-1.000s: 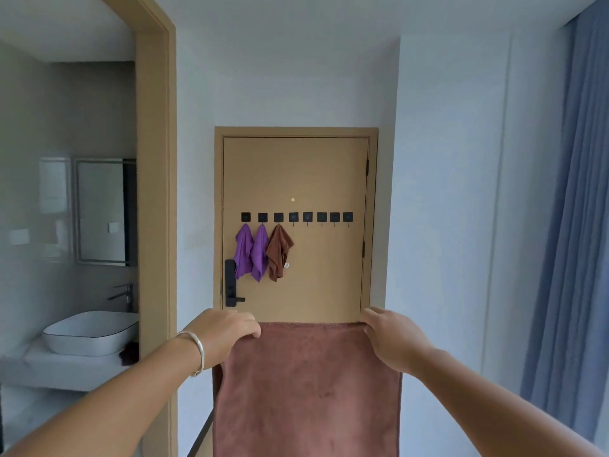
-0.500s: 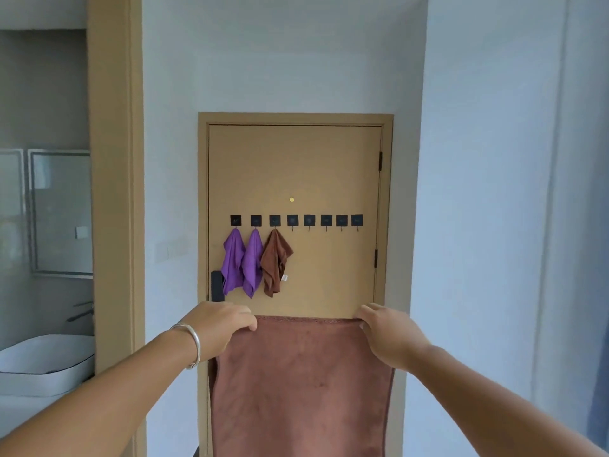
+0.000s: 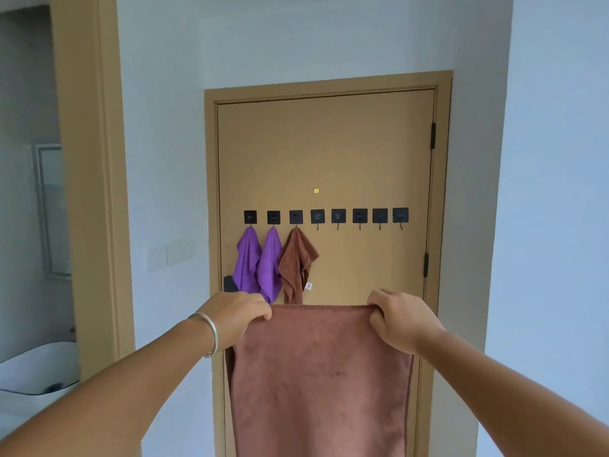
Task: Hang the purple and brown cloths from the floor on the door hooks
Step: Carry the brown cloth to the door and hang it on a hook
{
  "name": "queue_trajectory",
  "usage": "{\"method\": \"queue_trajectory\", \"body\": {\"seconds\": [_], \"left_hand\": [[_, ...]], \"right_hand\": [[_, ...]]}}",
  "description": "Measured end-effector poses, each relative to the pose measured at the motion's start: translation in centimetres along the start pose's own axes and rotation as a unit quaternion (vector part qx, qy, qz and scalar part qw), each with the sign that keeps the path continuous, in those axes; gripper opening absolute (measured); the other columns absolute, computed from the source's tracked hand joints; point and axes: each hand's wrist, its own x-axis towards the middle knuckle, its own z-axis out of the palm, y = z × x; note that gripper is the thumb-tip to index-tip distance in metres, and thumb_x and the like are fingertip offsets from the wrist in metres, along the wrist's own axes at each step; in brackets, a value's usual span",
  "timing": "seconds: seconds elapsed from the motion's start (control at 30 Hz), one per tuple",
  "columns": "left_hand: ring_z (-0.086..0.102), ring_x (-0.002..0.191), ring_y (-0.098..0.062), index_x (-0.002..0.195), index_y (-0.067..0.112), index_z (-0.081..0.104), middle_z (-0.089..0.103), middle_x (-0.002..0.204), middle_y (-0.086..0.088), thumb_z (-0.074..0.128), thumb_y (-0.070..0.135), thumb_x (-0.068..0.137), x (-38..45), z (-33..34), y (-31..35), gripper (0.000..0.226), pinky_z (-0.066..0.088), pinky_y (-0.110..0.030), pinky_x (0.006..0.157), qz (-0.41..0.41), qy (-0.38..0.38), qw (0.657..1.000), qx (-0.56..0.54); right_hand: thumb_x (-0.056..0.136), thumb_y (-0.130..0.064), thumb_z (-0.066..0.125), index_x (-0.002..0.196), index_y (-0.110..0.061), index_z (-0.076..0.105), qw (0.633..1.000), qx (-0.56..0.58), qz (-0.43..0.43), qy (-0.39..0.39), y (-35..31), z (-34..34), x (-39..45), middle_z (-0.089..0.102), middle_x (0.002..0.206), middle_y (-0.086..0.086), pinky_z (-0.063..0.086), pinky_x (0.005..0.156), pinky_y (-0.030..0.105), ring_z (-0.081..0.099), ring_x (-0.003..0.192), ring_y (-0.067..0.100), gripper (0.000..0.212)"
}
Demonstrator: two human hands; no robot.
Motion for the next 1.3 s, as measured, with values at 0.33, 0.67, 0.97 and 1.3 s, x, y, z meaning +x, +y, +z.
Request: {"method": "queue_trajectory", "body": {"seconds": [0.33, 0.67, 0.97, 1.3], "left_hand": [[0.038, 0.088, -0.011, 0.108, 0.033, 0.043, 0.038, 0.109, 0.012, 0.047, -0.014, 0.064, 12.9, 8.5, -8.4, 0.065, 0.031, -0.025, 0.061, 0.022, -0.026, 0.998, 0.050], [0.035, 0.069, -0.007, 0.100, 0.032, 0.051, 0.040, 0.082, 0.012, 0.053, -0.008, 0.070, 26.2, 16.2, -17.5, 0.050, 0.025, -0.020, 0.056, -0.009, -0.019, 0.999, 0.029], [0.053, 0.078, -0.012, 0.085, 0.026, 0.059, 0.060, 0.082, 0.012, 0.056, 0.037, 0.082, 36.3, 20.9, -20.9, 0.012, 0.040, -0.028, 0.065, -0.084, 0.060, 0.993, -0.064], [0.041, 0.064, -0.012, 0.116, 0.035, 0.052, 0.035, 0.093, 0.011, 0.048, -0.001, 0.087, 46.1, 26.7, -23.1, 0.047, 0.021, -0.021, 0.047, -0.061, 0.089, 0.994, -0.029]], "right_hand": [[0.086, -0.025, 0.041, 0.097, -0.022, 0.058, 0.999, -0.022, 0.032, 0.024, 4.9, 8.6, 13.8, 0.060, 0.093, -0.005, 0.047, 0.068, 0.033, 0.056, 0.078, 0.022, 0.020], [0.090, -0.020, 0.039, 0.093, -0.025, 0.053, 0.995, 0.019, 0.086, 0.041, 9.1, 16.4, 27.9, 0.052, 0.089, -0.007, 0.032, 0.053, 0.024, 0.050, 0.077, 0.017, 0.015], [0.088, -0.005, 0.036, 0.098, -0.028, 0.044, 0.995, 0.015, 0.072, 0.064, 13.3, 21.0, 37.0, 0.054, 0.090, -0.007, 0.043, 0.062, 0.032, 0.049, 0.077, 0.016, 0.027], [0.087, 0.001, 0.047, 0.099, -0.026, 0.068, 0.990, -0.067, -0.069, 0.102, 21.6, 25.0, 45.9, 0.062, 0.106, -0.005, 0.042, 0.069, 0.028, 0.056, 0.095, 0.021, 0.036]]}}
